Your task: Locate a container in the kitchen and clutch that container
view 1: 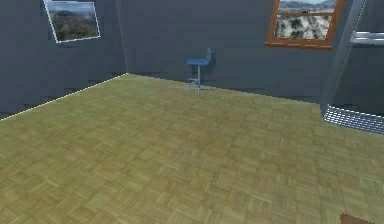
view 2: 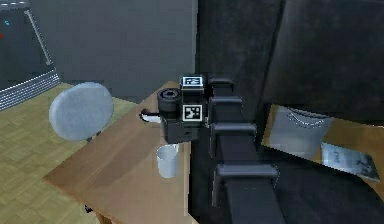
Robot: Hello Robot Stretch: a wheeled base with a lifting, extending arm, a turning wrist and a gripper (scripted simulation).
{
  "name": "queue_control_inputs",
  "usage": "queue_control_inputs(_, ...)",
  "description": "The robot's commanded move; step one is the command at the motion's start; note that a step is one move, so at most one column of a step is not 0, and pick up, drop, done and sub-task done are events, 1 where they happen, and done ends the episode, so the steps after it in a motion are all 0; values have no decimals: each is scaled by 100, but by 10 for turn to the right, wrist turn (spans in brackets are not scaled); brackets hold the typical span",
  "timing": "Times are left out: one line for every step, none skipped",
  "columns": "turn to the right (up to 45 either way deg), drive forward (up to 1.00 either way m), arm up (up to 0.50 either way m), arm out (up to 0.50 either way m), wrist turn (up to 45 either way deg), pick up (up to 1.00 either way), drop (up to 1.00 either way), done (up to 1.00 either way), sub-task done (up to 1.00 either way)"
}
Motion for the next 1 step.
queue_control_inputs(0, 0, -30, 0, 0, 0, 0, 0, 0)
